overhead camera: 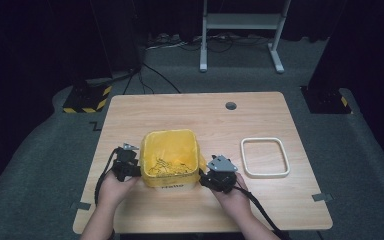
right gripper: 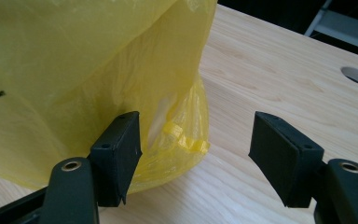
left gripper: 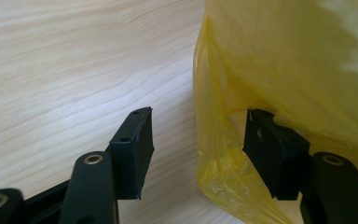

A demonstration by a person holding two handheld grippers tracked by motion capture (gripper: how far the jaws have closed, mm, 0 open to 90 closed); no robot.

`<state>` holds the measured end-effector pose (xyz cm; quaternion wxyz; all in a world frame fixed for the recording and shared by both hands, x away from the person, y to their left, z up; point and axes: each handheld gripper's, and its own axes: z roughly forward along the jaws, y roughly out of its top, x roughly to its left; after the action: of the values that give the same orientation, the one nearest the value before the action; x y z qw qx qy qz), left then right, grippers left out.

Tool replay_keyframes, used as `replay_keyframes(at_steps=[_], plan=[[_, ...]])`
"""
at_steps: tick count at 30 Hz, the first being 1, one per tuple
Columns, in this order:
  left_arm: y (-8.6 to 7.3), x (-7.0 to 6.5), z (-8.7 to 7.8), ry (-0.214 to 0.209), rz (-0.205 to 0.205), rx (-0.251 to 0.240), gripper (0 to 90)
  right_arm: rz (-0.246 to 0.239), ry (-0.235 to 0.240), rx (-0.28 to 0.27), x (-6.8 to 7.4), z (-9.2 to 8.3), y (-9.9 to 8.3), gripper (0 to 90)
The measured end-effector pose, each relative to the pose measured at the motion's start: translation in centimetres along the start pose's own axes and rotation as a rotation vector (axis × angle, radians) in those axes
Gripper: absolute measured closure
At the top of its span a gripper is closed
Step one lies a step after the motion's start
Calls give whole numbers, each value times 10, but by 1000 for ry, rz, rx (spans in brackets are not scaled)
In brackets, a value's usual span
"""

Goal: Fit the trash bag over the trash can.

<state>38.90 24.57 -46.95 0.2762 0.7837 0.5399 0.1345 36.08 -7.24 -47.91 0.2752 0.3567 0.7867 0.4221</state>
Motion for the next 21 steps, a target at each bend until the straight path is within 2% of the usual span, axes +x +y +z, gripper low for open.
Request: replay_keyframes(at_steps=[1, 2, 3, 4, 5, 6, 8, 9, 10, 11, 12, 13, 16, 18, 19, 20, 21], plan=[[2, -9, 3, -19, 7, -14, 425, -2, -6, -2, -2, -3, -2, 333], [2, -9, 3, -19, 7, -14, 421, -2, -6, -2, -2, -3, -2, 333], [5, -20, 7, -37, 7, -32, 421, 0, -21, -2, -10, -11, -9, 329], [5, -20, 7, -37, 7, -32, 422, 0, -21, -2, -10, -11, -9, 329], [8, -31, 12, -54, 15, -43, 421, 4, -37, -5, -18, -20, -15, 330], [8, -31, 12, -54, 15, -43, 421, 2, -47, -9, -23, -24, -18, 332], [11, -42, 18, -85, 10, -45, 422, 5, -52, -9, -26, -28, -21, 333], [13, -47, 21, -96, 14, -42, 413, 21, -65, -12, -36, -37, -27, 333], [14, -52, 24, -104, 24, -49, 413, 21, -65, -12, -36, -37, -27, 333], [17, -59, 28, -122, 34, -52, 404, 47, -66, -15, -44, -45, -32, 330], [17, -59, 28, -122, 34, -52, 404, 47, -66, -15, -44, -45, -32, 330], [21, -69, 32, -142, 44, -59, 404, 59, -84, -20, -52, -54, -38, 334], [22, -76, 36, -151, 53, -68, 404, 64, -95, -20, -57, -59, -43, 336], [22, -81, 38, -165, 56, -85, 367, 69, -105, -16, -61, -64, -47, 331], [18, -81, 38, -157, 54, -117, 352, 73, -113, -17, -65, -68, -51, 330], [18, -81, 38, -157, 54, -117, 326, 73, -113, -17, -65, -68, -51, 330], [15, -80, 35, -129, 53, -143, 326, 73, -117, -18, -67, -69, -53, 330]])
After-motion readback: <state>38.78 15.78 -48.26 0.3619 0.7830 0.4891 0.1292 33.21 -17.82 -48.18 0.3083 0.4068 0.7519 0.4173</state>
